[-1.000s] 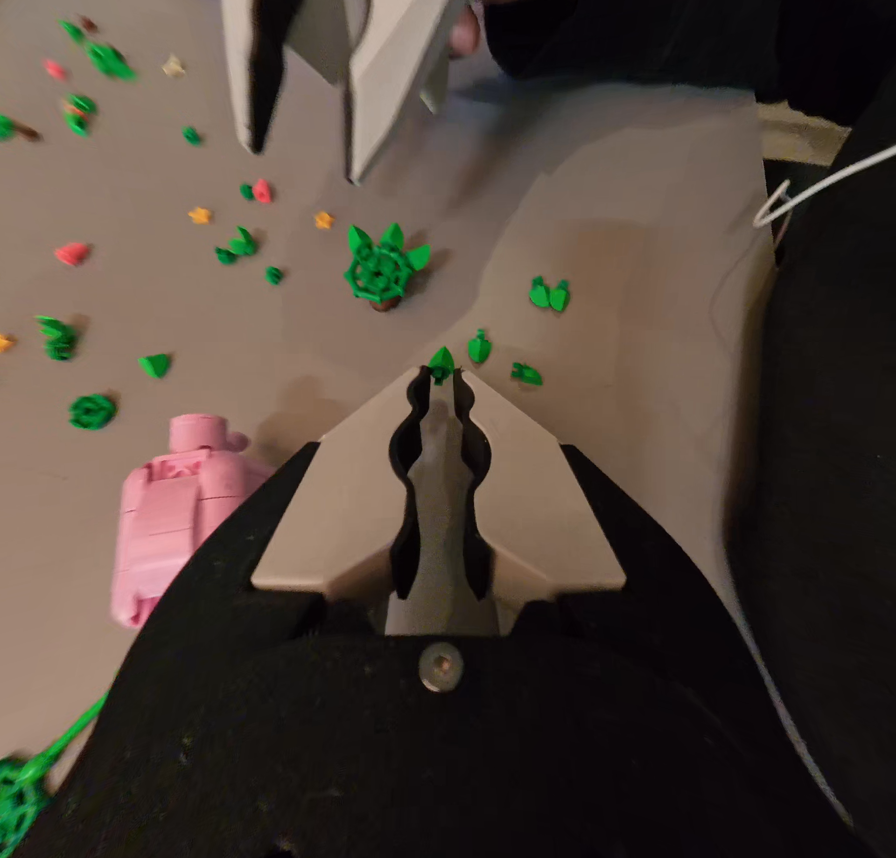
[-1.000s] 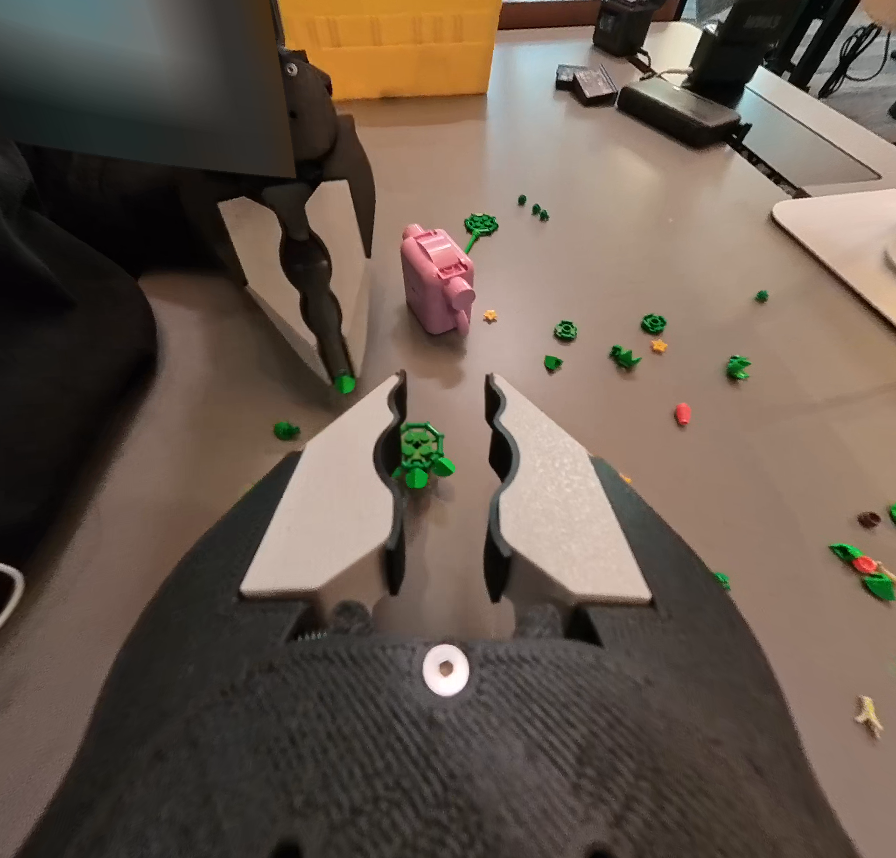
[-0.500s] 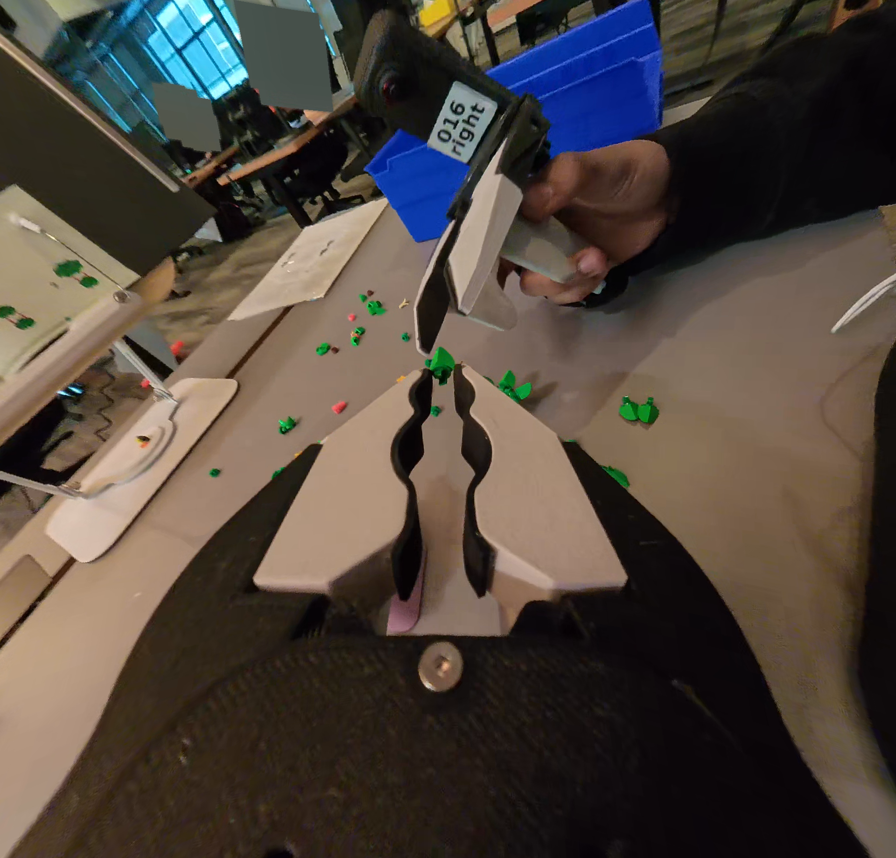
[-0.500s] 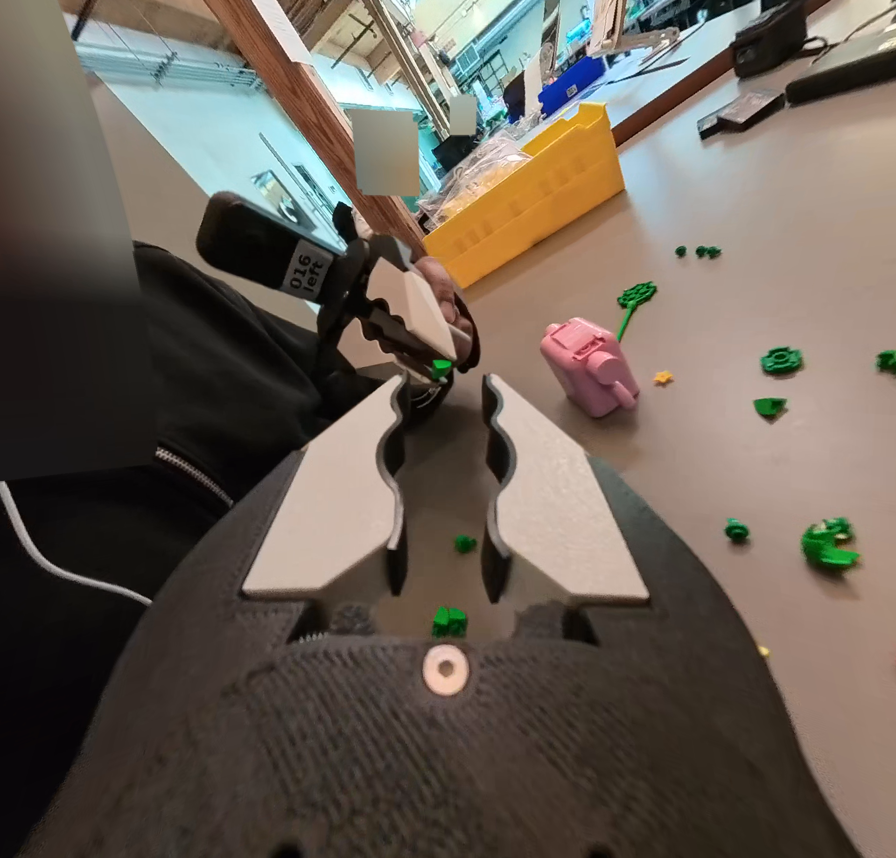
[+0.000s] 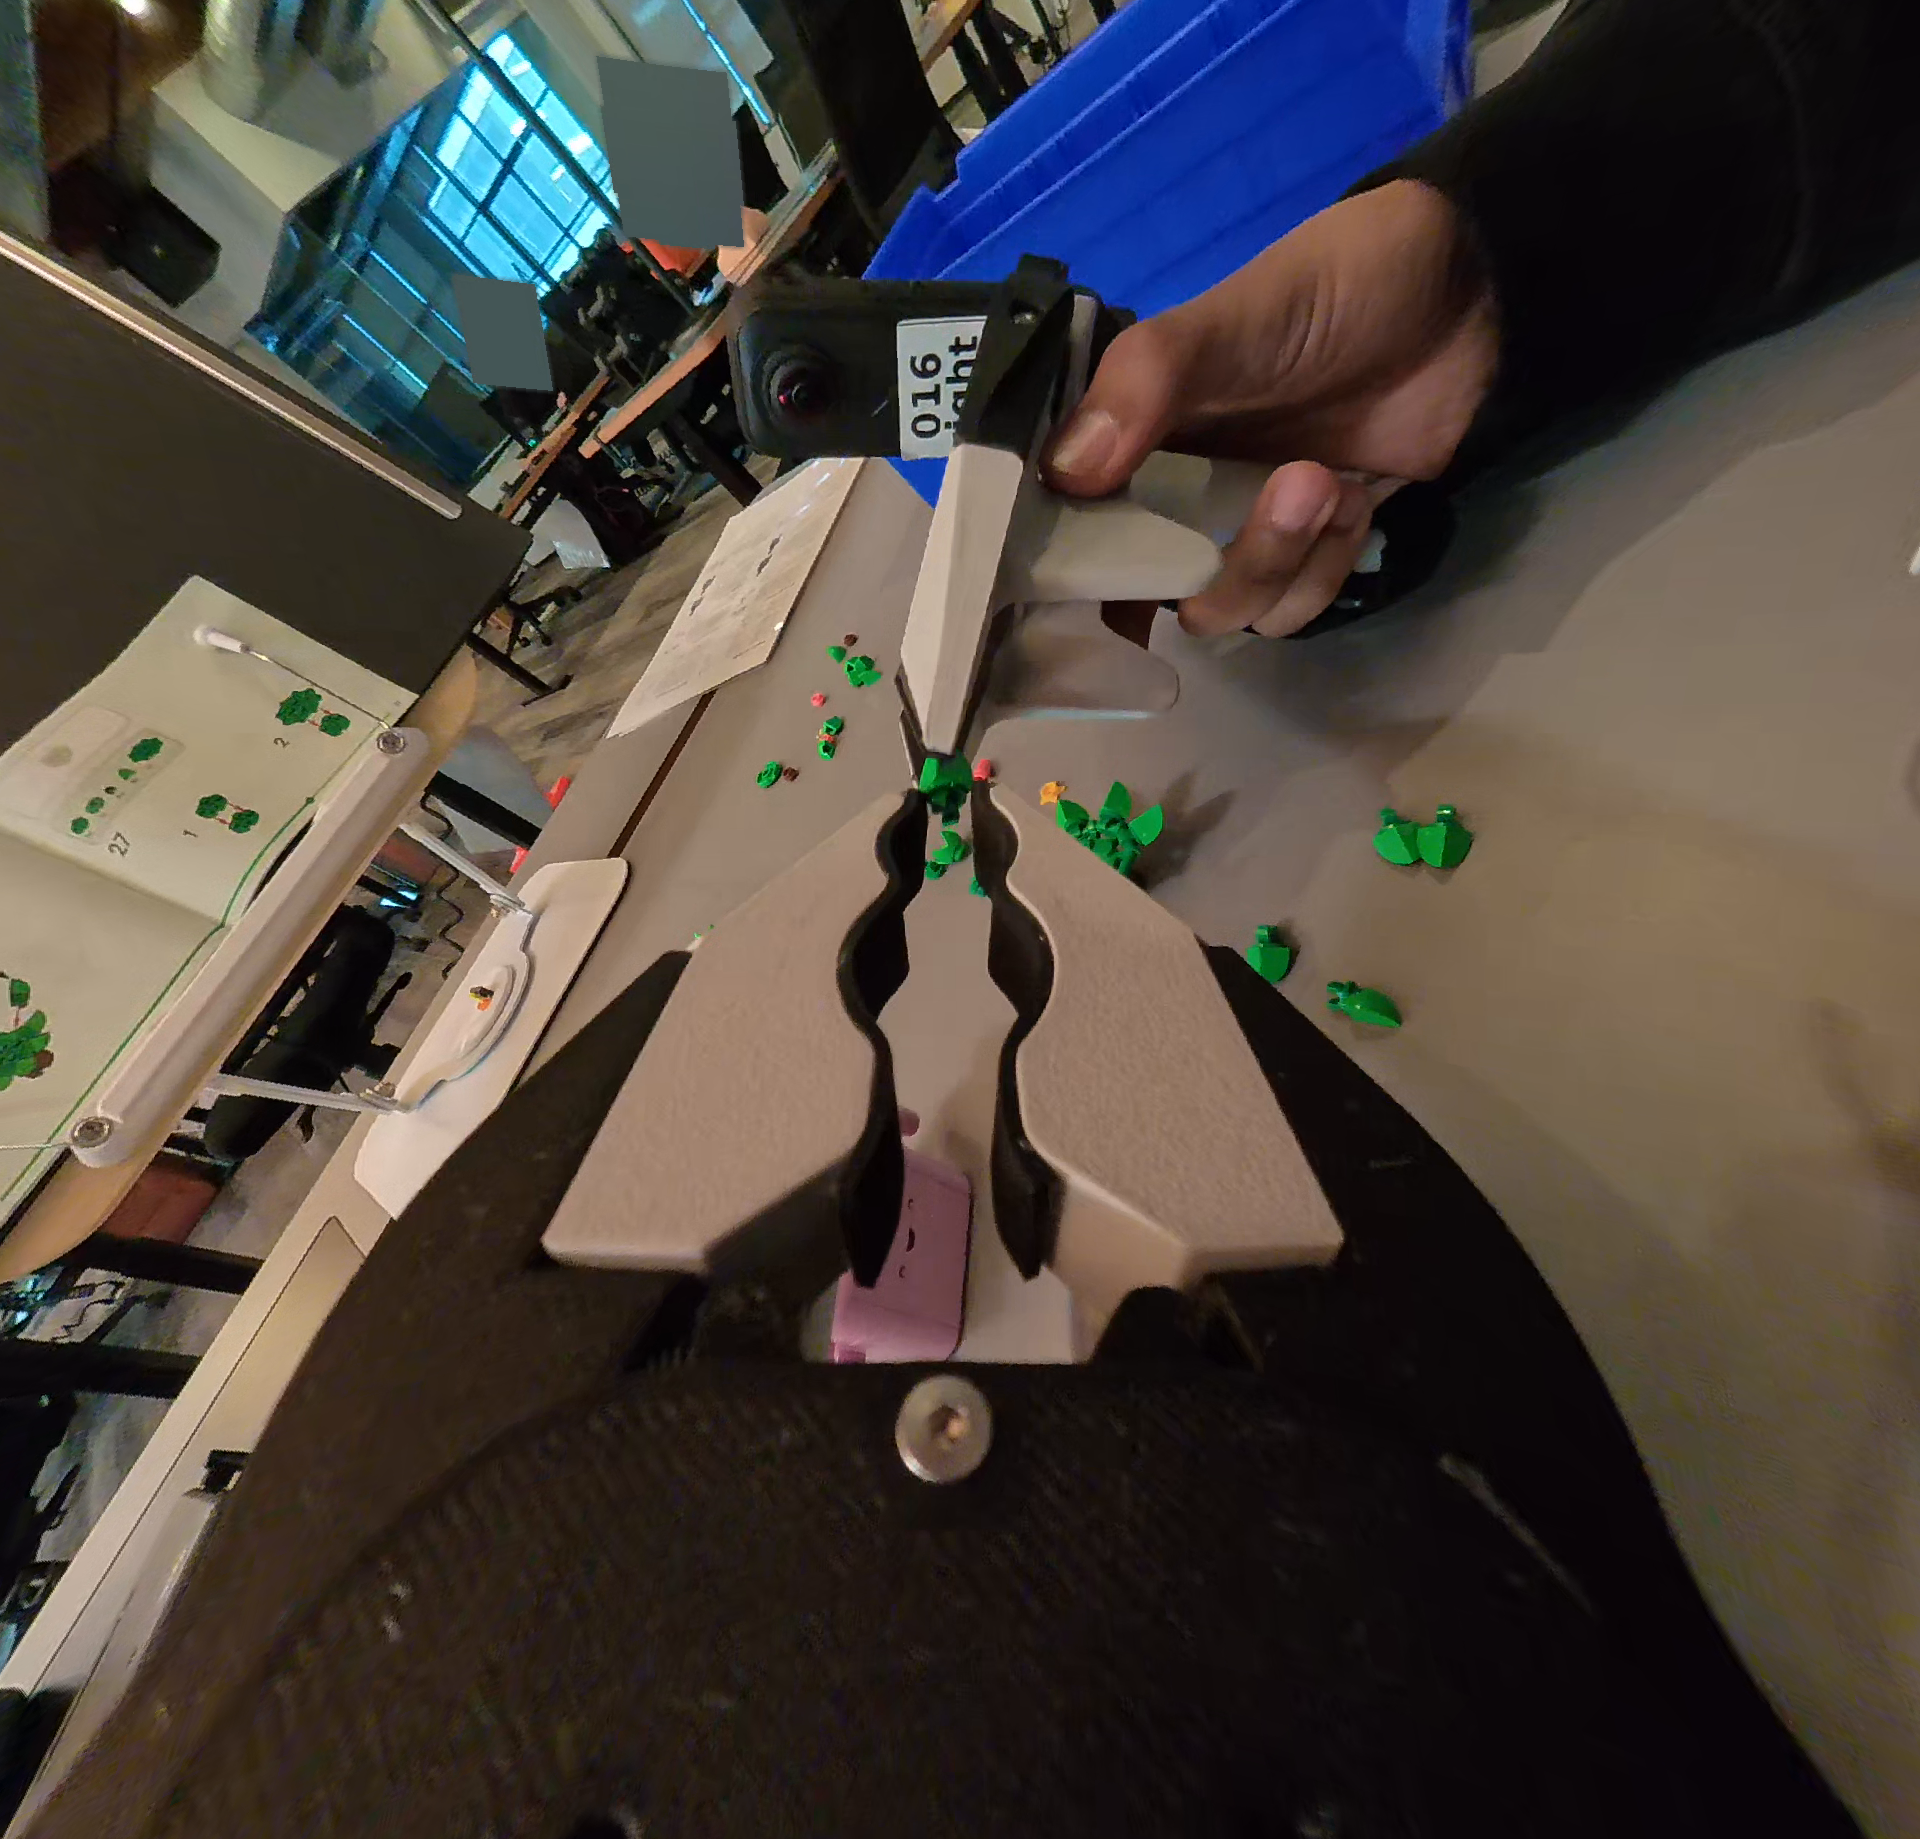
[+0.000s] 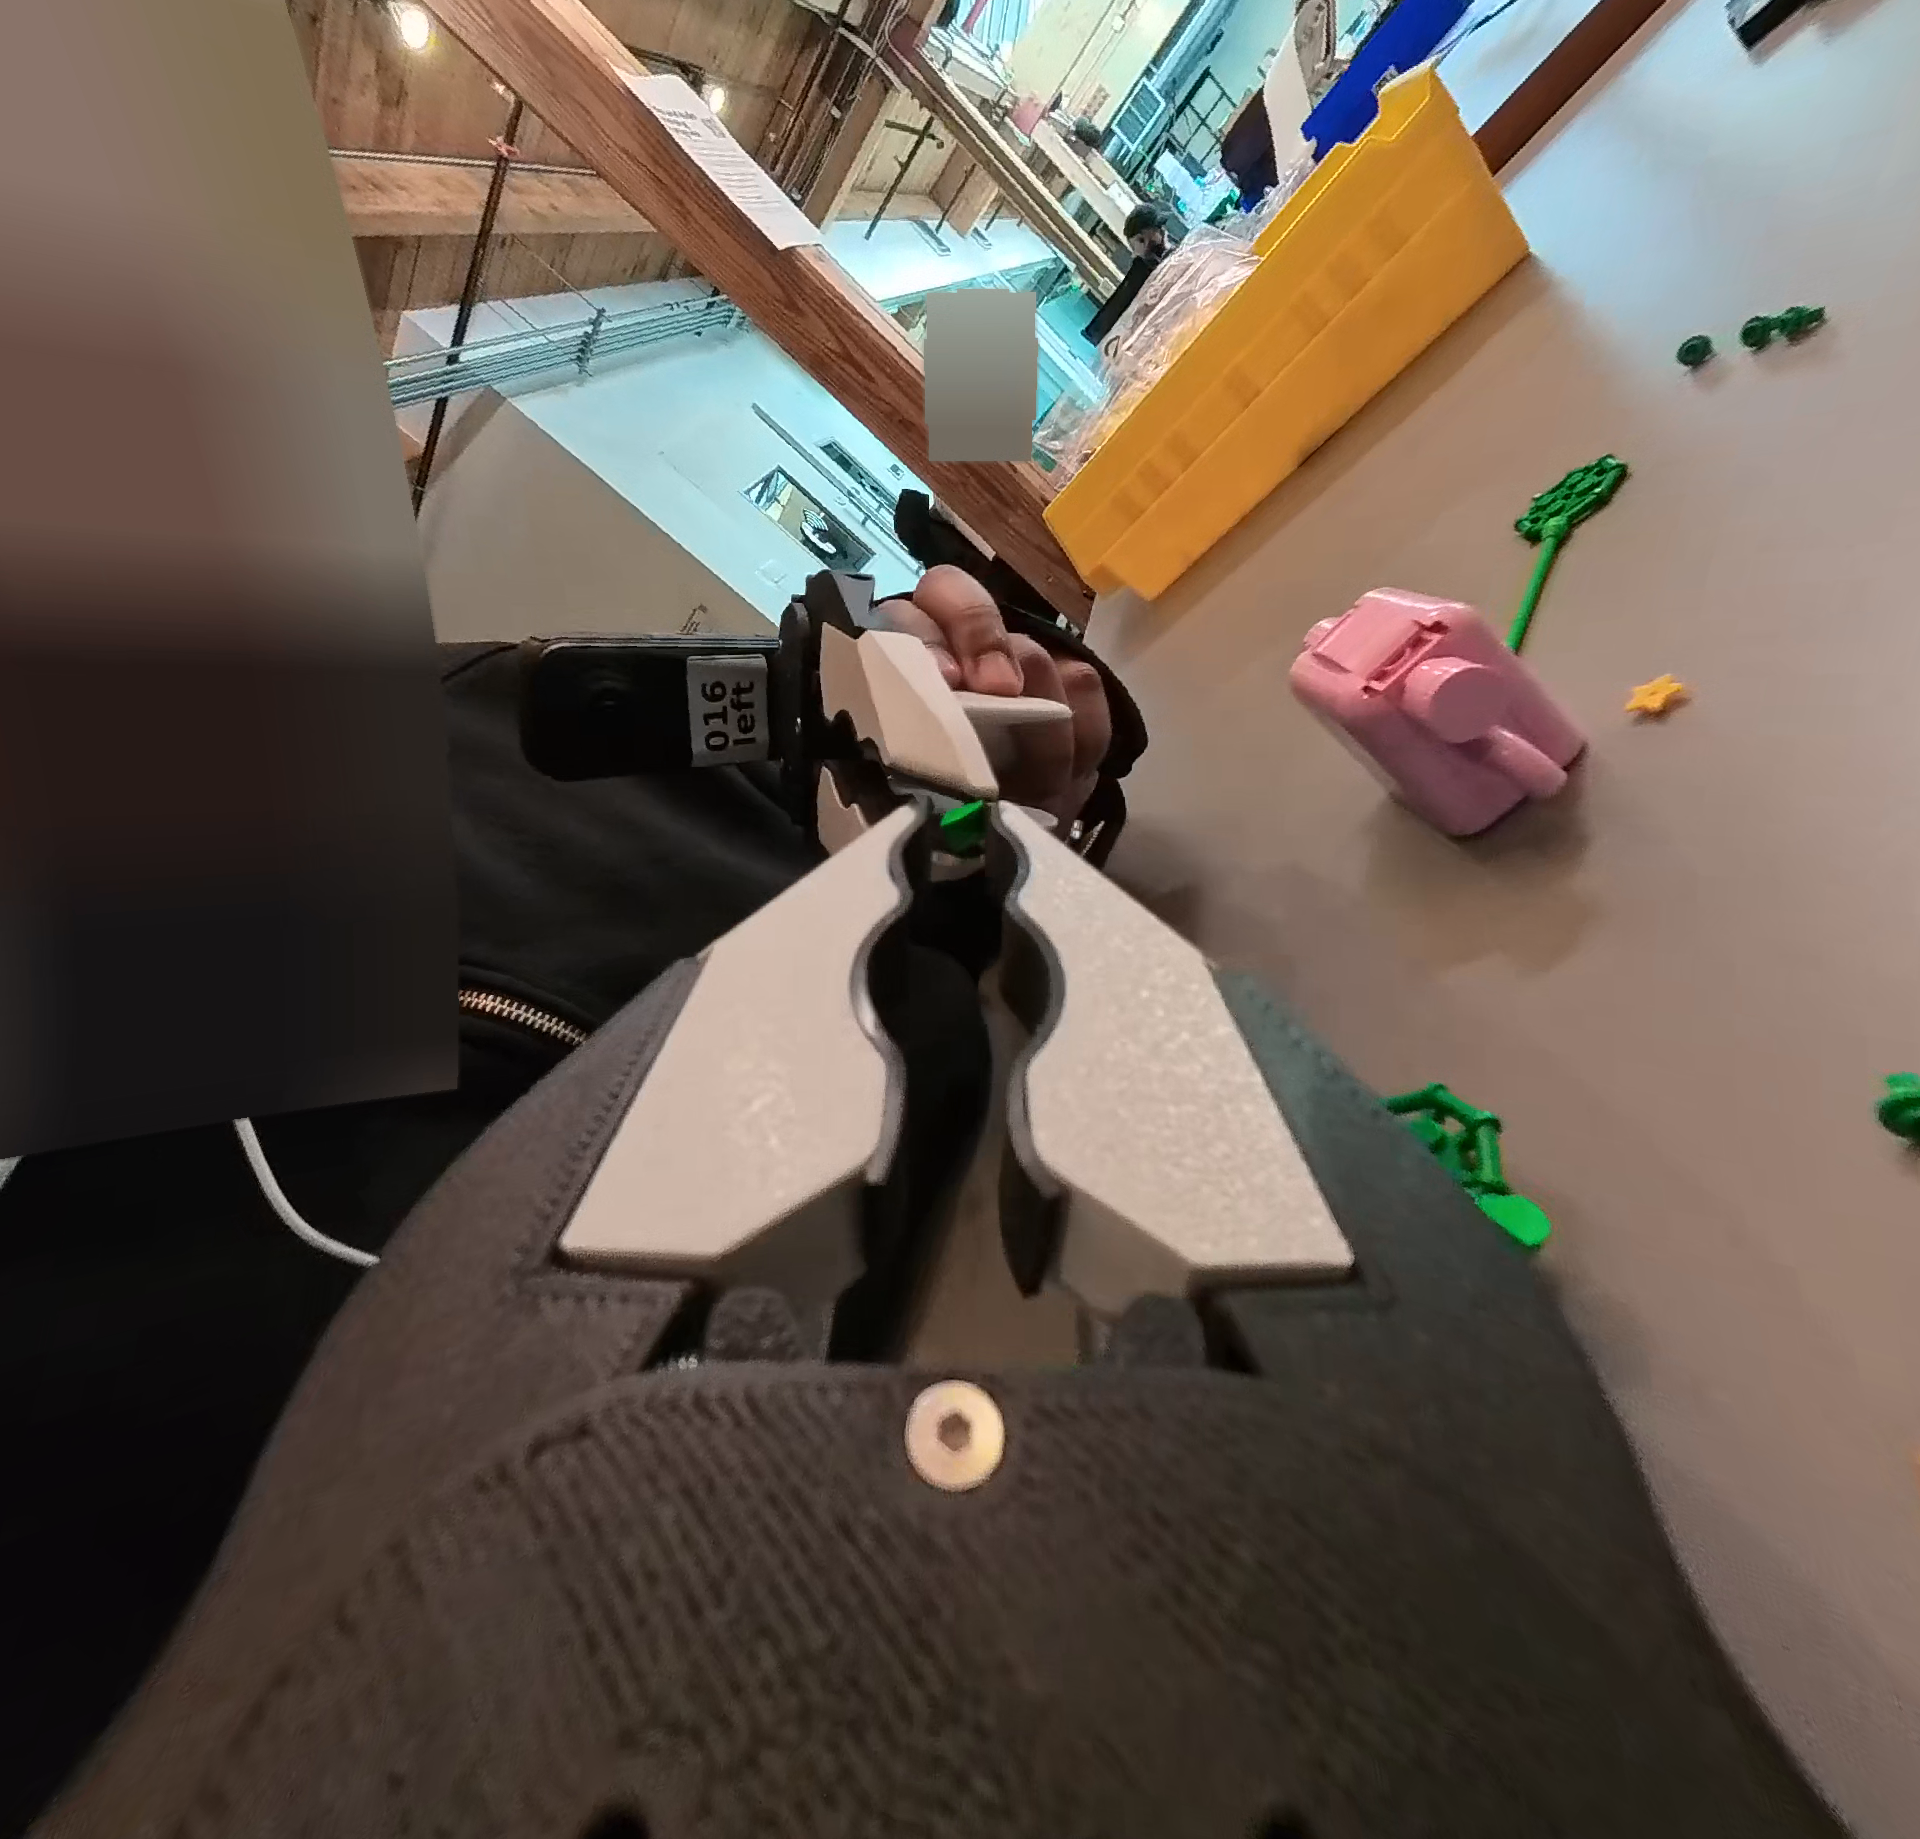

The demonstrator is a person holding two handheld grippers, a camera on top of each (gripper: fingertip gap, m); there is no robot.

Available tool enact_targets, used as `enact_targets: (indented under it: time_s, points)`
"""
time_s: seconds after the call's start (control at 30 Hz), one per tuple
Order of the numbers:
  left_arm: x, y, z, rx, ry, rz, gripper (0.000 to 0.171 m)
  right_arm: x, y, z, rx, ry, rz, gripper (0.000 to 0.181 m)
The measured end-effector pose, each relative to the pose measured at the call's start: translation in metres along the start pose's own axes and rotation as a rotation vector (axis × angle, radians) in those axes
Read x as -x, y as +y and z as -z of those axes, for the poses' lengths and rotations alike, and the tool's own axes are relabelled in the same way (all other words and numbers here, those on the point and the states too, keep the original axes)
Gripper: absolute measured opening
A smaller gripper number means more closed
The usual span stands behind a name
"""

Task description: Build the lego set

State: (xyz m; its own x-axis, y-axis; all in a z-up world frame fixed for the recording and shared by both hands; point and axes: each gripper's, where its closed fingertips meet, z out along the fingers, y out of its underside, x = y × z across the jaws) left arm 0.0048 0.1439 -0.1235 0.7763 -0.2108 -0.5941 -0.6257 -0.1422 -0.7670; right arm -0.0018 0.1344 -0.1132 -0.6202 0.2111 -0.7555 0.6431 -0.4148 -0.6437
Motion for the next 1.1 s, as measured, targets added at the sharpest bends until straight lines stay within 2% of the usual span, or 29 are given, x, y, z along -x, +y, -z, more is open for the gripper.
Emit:
enact_targets:
  time_s: [0.33, 0.6, 0.8, 0.97, 1.1]
  points:
    - [-0.002, -0.001, -0.001, -0.002, 0.002, -0.008, 0.006, -0.001, 0.002, 0.003, 0.015, -0.015, -0.056, 0.004]
    - [0.005, -0.003, 0.002, -0.070, 0.060, 0.185, 0.017, 0.000, -0.004, 0.008, 0.001, -0.005, -0.008, 0.004]
    - [0.003, -0.010, 0.005, -0.138, 0.138, 0.298, 0.001, 0.001, -0.002, 0.007, 0.005, -0.015, -0.022, 0.004]
    - [-0.001, -0.006, 0.002, -0.124, 0.186, 0.340, 0.005, 0.002, -0.002, 0.006, 0.008, -0.017, -0.019, 0.004]
    - [-0.002, -0.007, 0.002, -0.124, 0.171, 0.314, 0.000, 0.004, -0.001, 0.005, 0.015, -0.022, -0.027, 0.004]
